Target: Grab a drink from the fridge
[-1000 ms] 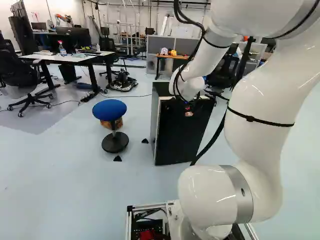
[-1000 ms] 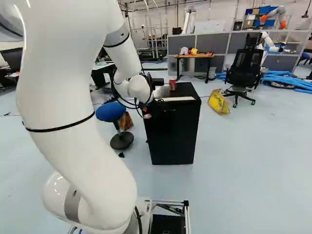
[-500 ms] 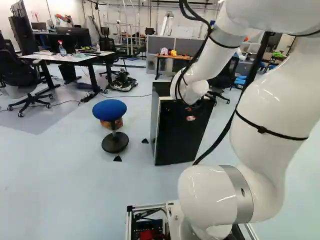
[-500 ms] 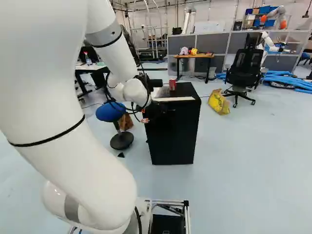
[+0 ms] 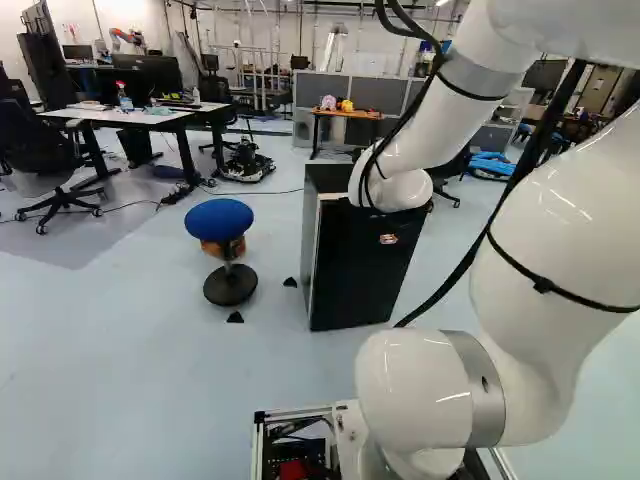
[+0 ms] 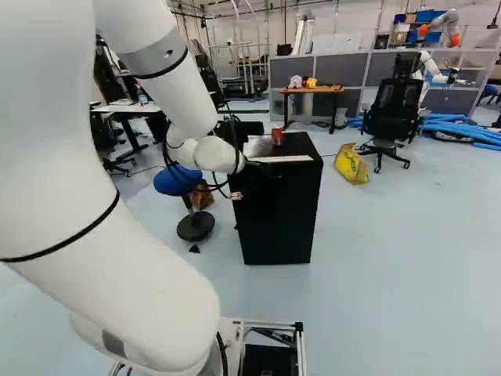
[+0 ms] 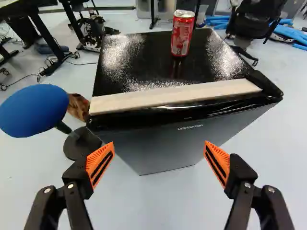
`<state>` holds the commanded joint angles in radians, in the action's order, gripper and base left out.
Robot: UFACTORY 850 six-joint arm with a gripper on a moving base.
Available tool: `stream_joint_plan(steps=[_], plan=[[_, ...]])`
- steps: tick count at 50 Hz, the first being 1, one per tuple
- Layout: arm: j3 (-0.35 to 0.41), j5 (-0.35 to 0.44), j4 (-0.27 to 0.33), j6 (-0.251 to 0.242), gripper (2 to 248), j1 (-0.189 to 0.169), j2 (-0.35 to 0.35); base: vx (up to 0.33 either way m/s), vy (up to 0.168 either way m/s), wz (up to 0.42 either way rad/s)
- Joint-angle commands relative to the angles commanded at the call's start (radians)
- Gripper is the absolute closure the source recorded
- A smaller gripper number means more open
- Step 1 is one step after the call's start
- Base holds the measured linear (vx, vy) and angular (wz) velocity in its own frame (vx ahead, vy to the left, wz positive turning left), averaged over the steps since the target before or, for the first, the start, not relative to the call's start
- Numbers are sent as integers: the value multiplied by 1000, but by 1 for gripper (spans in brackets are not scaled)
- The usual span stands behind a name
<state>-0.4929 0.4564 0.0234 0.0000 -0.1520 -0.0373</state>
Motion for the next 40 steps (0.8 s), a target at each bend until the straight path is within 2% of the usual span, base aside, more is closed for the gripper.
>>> stream_joint_plan(steps=[25, 40], plan=[[-8, 178, 0, 0, 3, -1, 8, 0, 0, 0], [-63, 258, 0, 0, 3, -1, 79, 0, 0, 0]])
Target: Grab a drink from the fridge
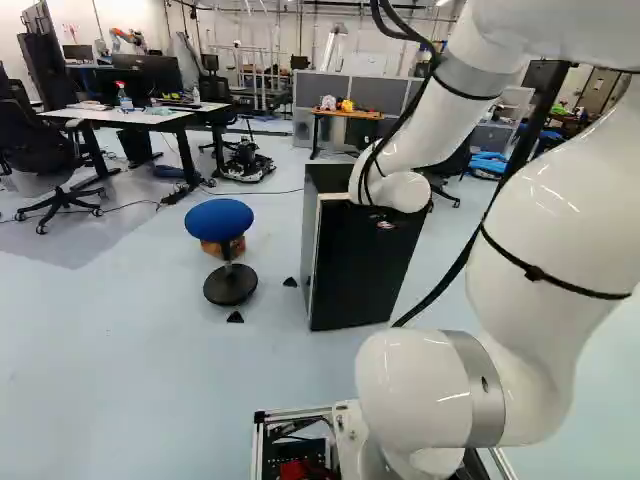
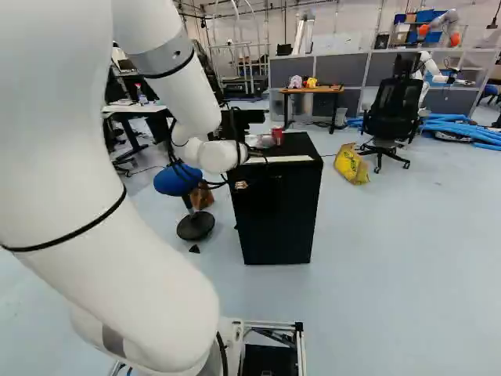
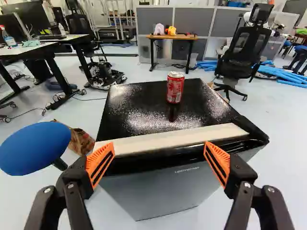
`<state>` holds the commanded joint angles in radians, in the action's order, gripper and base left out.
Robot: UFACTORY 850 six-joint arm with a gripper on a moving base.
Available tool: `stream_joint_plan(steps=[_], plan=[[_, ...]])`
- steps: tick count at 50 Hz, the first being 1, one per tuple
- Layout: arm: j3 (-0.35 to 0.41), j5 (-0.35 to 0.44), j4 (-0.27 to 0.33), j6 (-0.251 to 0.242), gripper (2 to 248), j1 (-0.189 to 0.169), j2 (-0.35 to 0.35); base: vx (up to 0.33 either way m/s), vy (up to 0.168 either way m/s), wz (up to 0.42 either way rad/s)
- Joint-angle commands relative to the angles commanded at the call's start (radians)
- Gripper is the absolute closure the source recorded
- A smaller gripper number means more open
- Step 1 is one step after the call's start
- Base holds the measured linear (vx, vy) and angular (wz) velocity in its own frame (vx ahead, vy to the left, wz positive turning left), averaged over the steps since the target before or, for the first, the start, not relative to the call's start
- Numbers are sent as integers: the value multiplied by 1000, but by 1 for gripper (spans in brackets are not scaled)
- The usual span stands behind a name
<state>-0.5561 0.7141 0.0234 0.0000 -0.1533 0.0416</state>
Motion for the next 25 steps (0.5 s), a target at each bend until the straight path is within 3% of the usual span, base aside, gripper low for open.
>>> stream_joint_plan(steps=[25], plan=[[-138, 127, 0, 0, 3, -17, 182, 0, 0, 0]])
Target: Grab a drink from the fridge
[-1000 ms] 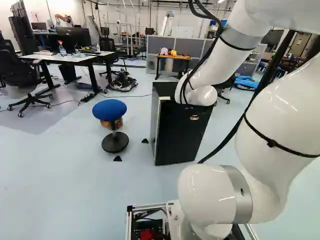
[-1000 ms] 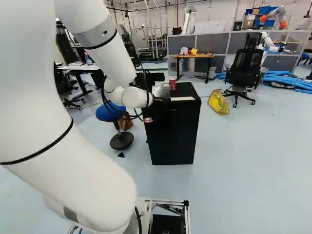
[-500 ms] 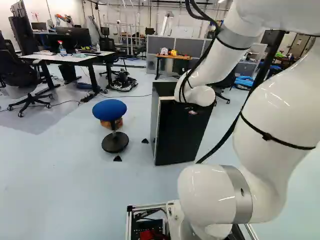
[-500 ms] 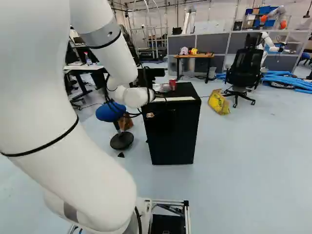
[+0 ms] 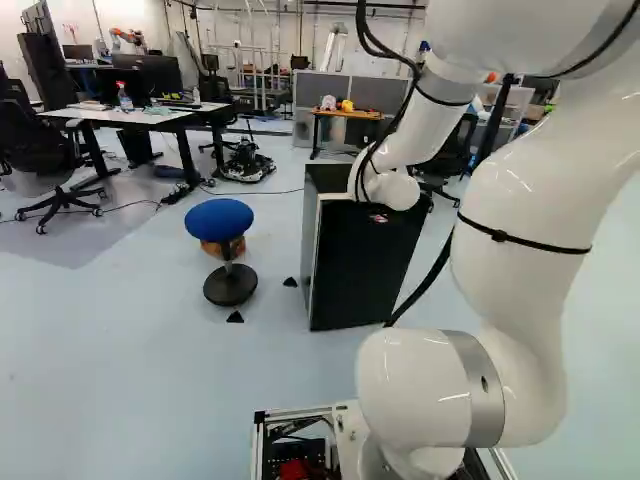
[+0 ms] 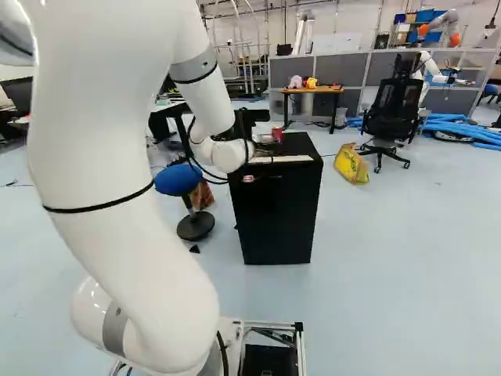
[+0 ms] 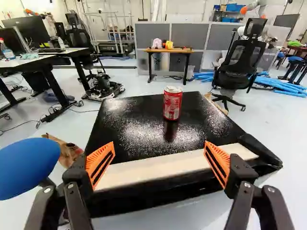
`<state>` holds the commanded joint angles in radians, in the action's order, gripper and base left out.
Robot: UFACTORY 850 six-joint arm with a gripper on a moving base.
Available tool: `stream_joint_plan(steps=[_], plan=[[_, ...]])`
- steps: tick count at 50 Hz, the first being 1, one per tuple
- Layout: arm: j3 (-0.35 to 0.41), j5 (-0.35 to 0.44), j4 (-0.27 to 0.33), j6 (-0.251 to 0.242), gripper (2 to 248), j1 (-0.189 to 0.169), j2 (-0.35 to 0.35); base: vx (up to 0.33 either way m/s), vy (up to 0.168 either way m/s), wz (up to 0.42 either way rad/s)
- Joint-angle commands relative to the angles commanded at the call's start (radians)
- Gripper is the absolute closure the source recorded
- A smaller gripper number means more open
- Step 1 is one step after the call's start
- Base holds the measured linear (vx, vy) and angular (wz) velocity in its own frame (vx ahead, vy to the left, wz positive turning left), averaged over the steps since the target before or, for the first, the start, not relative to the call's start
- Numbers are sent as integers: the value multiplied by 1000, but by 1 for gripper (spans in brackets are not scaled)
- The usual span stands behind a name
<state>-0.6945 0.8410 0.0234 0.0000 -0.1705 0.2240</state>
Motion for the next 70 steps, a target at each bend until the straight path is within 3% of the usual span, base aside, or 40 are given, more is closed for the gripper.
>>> stream_joint_plan(steps=[33, 70], plan=[[-200, 130, 0, 0, 3, -23, 222, 0, 0, 0], [-442, 139, 0, 0, 3, -44, 406, 0, 0, 0]])
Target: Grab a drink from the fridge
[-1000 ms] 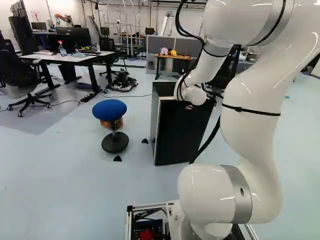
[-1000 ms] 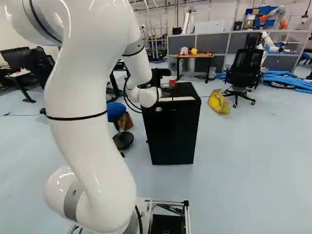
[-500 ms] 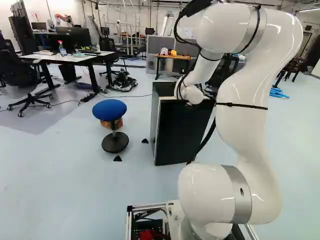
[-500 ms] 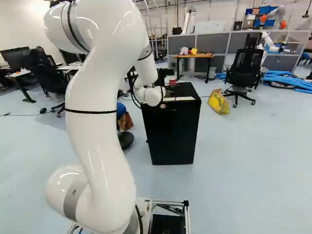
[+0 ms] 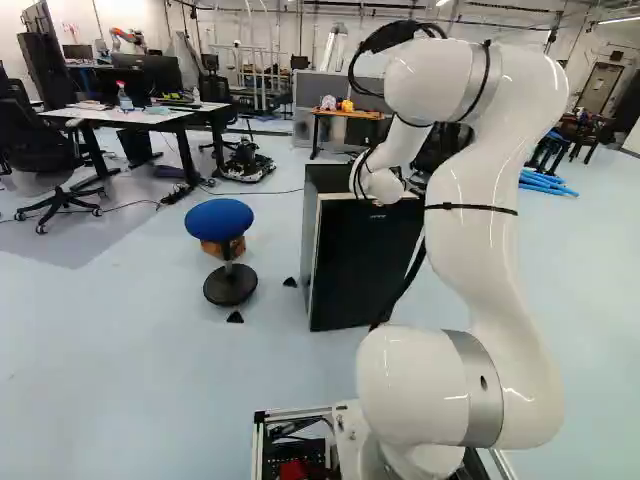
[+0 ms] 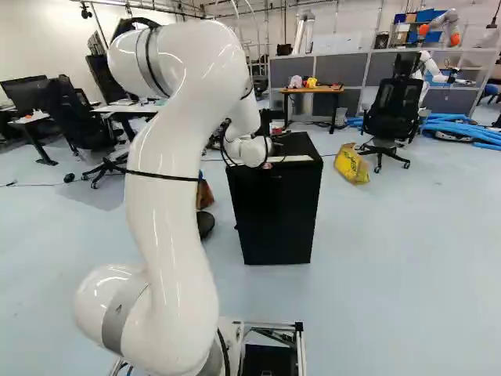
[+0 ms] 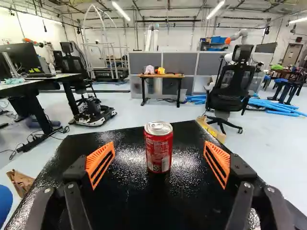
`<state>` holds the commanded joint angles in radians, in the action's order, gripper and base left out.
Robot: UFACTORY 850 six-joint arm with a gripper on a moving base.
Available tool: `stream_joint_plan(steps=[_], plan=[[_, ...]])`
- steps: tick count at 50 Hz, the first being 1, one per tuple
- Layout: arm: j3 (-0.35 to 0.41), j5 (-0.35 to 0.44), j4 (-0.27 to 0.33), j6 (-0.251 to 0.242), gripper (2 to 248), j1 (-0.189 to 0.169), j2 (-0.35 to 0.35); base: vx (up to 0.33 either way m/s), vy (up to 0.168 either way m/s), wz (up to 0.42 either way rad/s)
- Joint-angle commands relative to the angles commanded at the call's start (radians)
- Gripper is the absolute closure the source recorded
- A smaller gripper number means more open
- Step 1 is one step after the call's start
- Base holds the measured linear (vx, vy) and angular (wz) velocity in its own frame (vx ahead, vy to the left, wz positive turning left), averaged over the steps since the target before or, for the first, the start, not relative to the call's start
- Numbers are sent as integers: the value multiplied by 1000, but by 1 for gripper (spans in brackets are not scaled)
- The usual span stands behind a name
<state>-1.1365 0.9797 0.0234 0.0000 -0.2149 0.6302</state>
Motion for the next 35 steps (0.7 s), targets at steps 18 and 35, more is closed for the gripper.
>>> stream_joint_plan(steps=[18, 35], plan=[[-122, -9, -1, 0, 3, -8, 89, 0, 0, 0], [-199, -40, -19, 0, 3, -4, 144, 0, 0, 0]])
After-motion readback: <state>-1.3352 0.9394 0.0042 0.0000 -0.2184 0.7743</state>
